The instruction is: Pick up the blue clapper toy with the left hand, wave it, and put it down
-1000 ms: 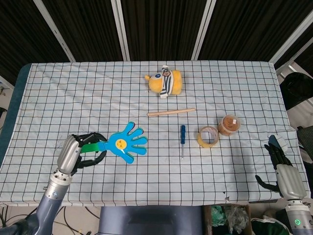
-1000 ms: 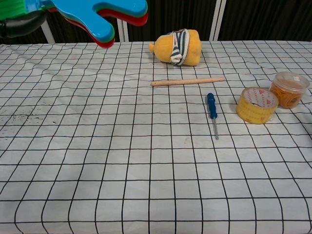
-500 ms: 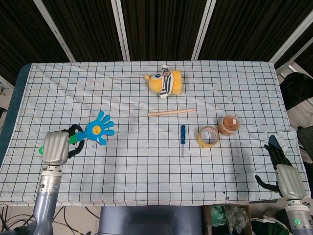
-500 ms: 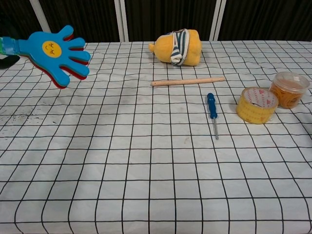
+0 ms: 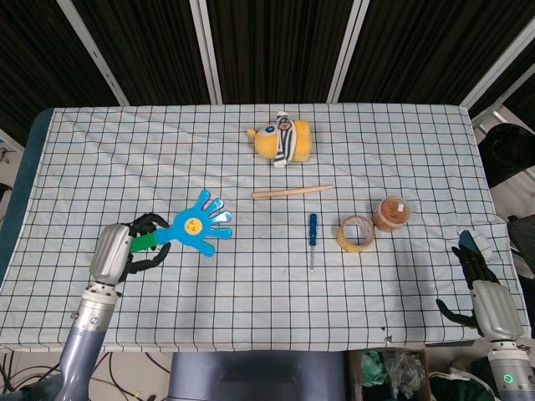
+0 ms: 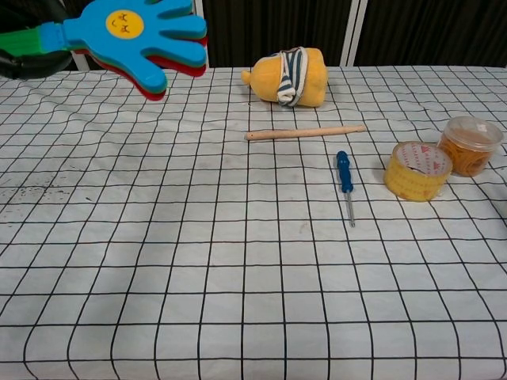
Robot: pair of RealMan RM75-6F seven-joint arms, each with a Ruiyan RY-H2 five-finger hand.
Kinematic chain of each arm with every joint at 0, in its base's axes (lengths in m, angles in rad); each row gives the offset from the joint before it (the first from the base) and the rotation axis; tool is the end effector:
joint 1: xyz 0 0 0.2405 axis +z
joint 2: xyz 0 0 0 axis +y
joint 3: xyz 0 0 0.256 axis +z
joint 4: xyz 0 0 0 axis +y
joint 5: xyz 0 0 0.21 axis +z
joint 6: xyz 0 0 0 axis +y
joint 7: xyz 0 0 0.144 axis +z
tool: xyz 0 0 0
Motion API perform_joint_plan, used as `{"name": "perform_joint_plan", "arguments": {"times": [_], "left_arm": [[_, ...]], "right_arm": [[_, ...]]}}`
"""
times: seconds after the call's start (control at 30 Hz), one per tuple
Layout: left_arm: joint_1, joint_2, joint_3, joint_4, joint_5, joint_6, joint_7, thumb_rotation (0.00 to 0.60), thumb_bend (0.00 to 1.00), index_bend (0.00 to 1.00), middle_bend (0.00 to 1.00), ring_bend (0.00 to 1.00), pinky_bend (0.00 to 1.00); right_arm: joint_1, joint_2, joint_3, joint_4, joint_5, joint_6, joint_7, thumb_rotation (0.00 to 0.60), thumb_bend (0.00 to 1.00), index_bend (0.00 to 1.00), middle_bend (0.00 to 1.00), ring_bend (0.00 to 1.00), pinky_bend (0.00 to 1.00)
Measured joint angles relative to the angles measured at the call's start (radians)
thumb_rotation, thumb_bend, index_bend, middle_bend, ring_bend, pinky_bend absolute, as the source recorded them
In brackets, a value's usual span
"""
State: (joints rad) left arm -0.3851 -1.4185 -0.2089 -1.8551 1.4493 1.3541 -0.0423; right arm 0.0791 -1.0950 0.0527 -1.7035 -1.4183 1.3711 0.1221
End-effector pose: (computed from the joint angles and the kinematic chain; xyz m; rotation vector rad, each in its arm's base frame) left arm -0.1463 0.2595 0.0719 -1.3963 -1.2196 -1.5644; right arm -0.3115 -0.1771 0.1471 1.3015 -1.1718 0.9376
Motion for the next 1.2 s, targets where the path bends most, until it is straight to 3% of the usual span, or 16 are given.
{"name": "perform_joint_plan", "arguments": {"times": [0.17,0.47,0.73,0.83,1.0,1.1,1.2], "left_arm": [[-0.033,0.007,0.016,0.067,0.085,-0.06,-0.104,0.6,0.56,0.74,0.79,0.69,0.9],[-0.139,-0.017,0.054,0.254,0.026,-0.275,0.069,0.6,0.56,0.74,0.78,0.68,0.9],[-0.169,-0.073,0.069,0.326,-0.06,-0.321,0.171,0.6,0.53,0.71,0.72,0.63,0.81],[-0.169,-0.084,0.071,0.339,-0.085,-0.312,0.206,0.6,0.43,0.62,0.6,0.51,0.68],[-0.166,-0.075,0.074,0.332,-0.134,-0.315,0.259,0.6,0.1,0.33,0.16,0.08,0.24],[-0.164,-0.062,0.07,0.31,-0.204,-0.324,0.317,0.6,0.04,0.21,0.05,0.01,0.13],[-0.16,-0.047,0.062,0.278,-0.277,-0.323,0.371,0.6,0.02,0.15,0.01,0.0,0.1]], "right_arm": [[0.0,0.0,-0.001,0.001,-0.001,-0.001,0.0,0.6,0.22,0.0,0.0,0.0,0.15],[0.0,0.001,0.001,0.001,0.003,-0.002,0.0,0.6,0.22,0.0,0.0,0.0,0.15],[0.001,0.002,0.002,0.001,0.005,-0.002,0.002,0.6,0.22,0.0,0.0,0.0,0.15],[0.001,0.002,0.003,0.0,0.005,-0.003,0.002,0.6,0.22,0.0,0.0,0.0,0.15],[0.002,0.002,0.002,-0.001,0.006,-0.005,0.001,0.6,0.22,0.0,0.0,0.0,0.15],[0.001,0.002,0.002,-0.002,0.006,-0.004,0.001,0.6,0.22,0.0,0.0,0.0,0.15],[0.0,0.002,0.002,-0.004,0.007,-0.003,0.002,0.6,0.22,0.0,0.0,0.0,0.15]]}}
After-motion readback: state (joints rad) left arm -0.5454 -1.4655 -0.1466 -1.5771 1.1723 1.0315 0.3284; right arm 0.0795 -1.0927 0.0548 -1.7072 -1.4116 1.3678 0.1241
